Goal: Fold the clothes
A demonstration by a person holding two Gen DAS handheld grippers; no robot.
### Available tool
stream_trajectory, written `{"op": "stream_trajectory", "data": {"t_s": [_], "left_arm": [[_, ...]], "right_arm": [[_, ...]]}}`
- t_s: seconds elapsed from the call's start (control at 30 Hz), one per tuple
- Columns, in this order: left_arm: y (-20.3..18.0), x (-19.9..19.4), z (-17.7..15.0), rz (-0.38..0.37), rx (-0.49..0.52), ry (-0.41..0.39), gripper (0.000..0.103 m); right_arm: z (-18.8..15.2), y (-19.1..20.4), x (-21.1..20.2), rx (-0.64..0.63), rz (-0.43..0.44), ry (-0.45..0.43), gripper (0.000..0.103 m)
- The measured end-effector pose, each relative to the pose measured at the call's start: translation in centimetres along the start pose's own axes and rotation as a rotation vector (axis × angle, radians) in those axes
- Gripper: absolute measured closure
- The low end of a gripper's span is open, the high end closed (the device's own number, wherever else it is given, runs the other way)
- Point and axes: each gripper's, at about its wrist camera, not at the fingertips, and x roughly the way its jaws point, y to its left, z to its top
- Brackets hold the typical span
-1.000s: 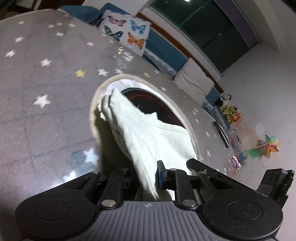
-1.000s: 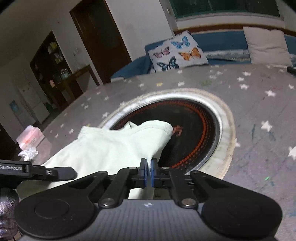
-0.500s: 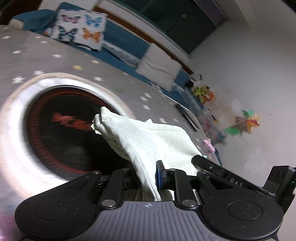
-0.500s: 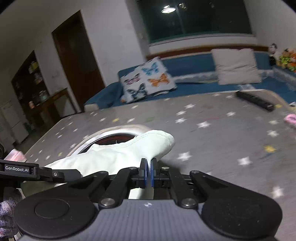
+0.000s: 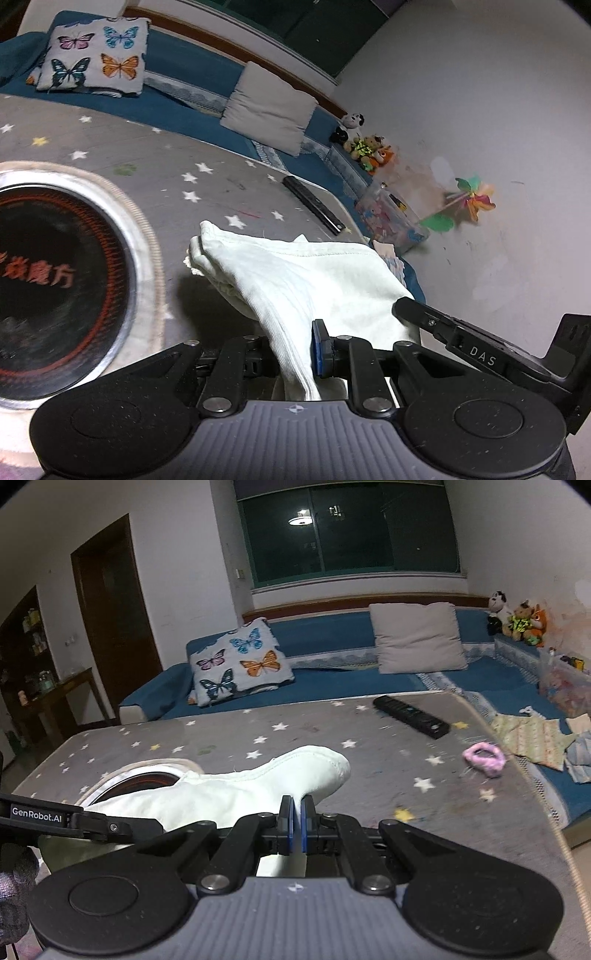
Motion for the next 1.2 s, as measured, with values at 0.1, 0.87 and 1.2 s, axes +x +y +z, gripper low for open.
{"op": "stream_trajectory", "data": {"t_s": [0.1,0.87,1.2], "left_arm": [[-1.0,0.9,0.2,0.006,0.019,0.009,0.085],[-3.3,5.6,0.2,0.034,0.059,0.058,0.085],[-2.9,6.6,-0.4,0.038,0.050,0.086,0.085]], "right_arm": [[0.3,-0.7,-0.1,-0.006,-0.015,-0.002,0.100],[1.1,-4.7,2.1,-0.044,-0.078,0.036,0.100],[0.5,-5.5,3.1,-0.047,-0.085,0.067,0.100]]}}
